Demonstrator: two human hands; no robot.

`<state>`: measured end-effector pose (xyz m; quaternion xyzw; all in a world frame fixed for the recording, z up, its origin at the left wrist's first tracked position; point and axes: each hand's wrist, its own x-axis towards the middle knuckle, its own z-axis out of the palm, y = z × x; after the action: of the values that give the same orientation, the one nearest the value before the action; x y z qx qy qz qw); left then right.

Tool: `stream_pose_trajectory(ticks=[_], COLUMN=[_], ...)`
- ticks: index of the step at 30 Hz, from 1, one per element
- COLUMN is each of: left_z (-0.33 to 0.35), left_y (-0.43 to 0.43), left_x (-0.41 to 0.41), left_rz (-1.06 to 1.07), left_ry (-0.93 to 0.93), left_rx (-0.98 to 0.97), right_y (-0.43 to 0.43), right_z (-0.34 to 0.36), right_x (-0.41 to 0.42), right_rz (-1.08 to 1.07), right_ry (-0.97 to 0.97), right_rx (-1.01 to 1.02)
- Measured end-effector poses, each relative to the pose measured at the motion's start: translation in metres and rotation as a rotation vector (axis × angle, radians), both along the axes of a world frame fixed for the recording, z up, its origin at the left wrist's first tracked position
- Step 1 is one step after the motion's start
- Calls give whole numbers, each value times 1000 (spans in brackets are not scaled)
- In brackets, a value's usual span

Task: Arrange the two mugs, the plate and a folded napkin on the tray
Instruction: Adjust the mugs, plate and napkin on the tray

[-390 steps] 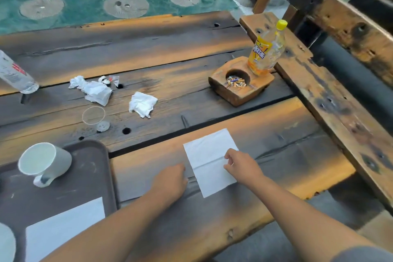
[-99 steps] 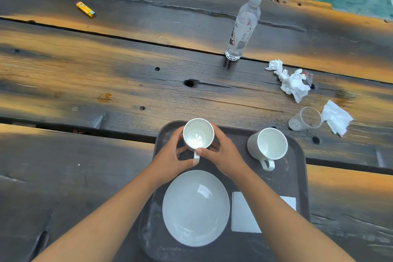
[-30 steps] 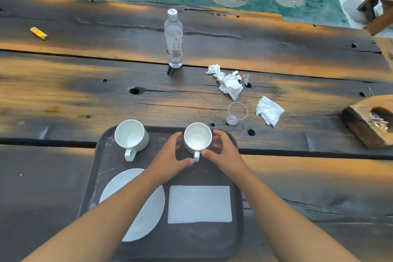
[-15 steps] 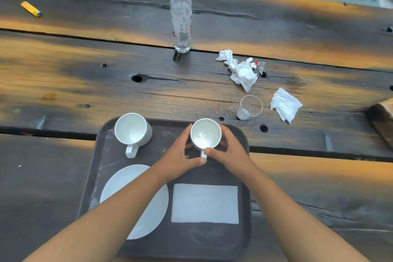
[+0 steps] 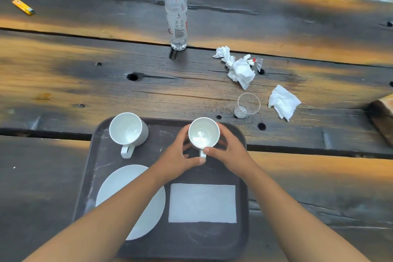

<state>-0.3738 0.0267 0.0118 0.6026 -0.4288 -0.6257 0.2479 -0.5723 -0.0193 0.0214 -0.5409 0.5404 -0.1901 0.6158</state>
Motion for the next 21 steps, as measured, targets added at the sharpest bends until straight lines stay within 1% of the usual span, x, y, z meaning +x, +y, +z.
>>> stream_pose_trajectory(ticks=[12,21], left_z=[1,3], left_y=[-4,-5], left_x=[-15,-14], left_rz=[-19,-23], left_ry=[2,-2], left_rx=[11,3], right_y=[-3,-6], right_z=[-3,-4], right_x=[-16,-17], right_rz=[-5,35], right_ry=[-50,-9], right_rx=[19,-6])
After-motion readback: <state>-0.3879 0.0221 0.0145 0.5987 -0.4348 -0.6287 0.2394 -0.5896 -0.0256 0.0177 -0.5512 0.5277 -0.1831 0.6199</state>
